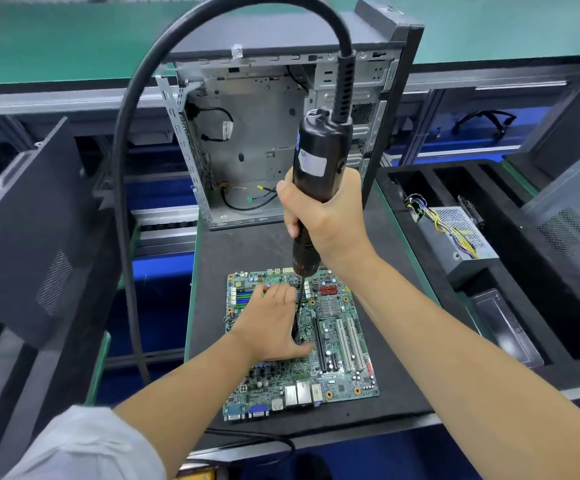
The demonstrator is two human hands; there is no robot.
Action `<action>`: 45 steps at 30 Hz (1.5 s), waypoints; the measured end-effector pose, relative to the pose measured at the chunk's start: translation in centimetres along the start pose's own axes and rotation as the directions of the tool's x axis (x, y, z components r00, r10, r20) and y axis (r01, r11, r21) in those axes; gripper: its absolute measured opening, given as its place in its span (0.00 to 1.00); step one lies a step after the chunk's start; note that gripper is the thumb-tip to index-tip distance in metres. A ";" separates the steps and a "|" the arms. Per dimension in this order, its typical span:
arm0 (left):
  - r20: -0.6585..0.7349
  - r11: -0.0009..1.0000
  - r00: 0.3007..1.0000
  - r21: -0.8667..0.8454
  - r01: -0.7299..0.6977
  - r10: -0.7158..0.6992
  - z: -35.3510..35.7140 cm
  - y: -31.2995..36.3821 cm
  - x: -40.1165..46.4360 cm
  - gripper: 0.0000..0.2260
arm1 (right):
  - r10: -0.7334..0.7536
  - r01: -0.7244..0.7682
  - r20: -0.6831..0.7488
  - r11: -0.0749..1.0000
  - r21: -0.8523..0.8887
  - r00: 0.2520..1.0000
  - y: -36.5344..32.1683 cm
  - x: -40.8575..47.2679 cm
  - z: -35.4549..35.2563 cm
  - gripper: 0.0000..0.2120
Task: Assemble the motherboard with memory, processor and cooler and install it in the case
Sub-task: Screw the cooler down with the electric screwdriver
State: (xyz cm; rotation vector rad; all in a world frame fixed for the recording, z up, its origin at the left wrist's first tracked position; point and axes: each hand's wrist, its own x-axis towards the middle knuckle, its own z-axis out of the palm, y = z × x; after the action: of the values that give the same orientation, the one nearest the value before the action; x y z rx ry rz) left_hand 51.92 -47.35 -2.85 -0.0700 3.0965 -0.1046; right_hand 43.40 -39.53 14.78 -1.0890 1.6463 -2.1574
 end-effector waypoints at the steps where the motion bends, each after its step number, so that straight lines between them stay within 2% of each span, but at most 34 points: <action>1: -0.002 1.000 1.000 0.000 -0.001 0.001 0.0 0.0 0.0 0.34 | 0.000 0.000 0.002 1.000 0.001 1.000 0.0 0.0 -0.1 0.14; 4: -0.008 1.000 1.000 -0.014 -0.001 0.000 -0.1 0.1 -0.1 0.34 | 0.011 -0.010 0.048 1.000 -0.013 0.999 -0.3 -0.4 -0.3 0.13; 9: -0.010 0.998 1.000 -0.066 0.006 -0.007 -0.5 0.2 -0.5 0.35 | 0.008 -0.009 0.127 1.000 0.008 0.992 -2.0 -1.3 0.3 0.03; 11: 0.023 0.998 1.000 -0.067 0.011 -0.010 -0.6 0.2 -0.4 0.40 | -0.025 0.024 0.105 1.000 0.015 0.994 -3.2 -1.0 0.0 0.03; 14: 0.044 0.992 0.998 -0.120 0.041 -0.036 -0.5 -0.6 -0.9 0.55 | -0.094 0.096 0.079 0.995 -0.023 0.992 -5.0 -0.5 -1.0 0.04; 18: 0.104 0.960 0.994 -0.278 0.043 -0.014 -0.8 -2.4 -2.2 0.46 | -0.142 0.147 0.061 0.986 -0.080 0.988 -6.0 -0.6 -2.1 0.05; 21: 0.155 0.949 0.988 -0.313 0.044 0.006 -1.8 -2.6 -1.9 0.44 | -0.134 0.136 0.027 0.988 -0.075 0.991 -6.0 -0.9 -2.3 0.04; 38: 0.093 0.903 0.995 -0.424 0.074 -0.038 -1.1 -2.7 -2.3 0.45 | -0.047 0.047 0.001 0.997 -0.058 0.999 -4.0 -1.9 -2.7 0.04; 45: 0.070 0.921 0.997 -0.387 0.043 -0.018 -0.8 -2.8 -2.4 0.46 | -0.045 0.045 0.002 0.998 -0.041 0.999 -3.8 -2.1 -2.6 0.04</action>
State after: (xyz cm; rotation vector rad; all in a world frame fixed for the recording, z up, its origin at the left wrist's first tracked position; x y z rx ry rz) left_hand 54.40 -49.93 -1.74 -0.1311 3.0002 0.5040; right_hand 44.11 -35.12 17.05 -1.1495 1.6881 -2.1589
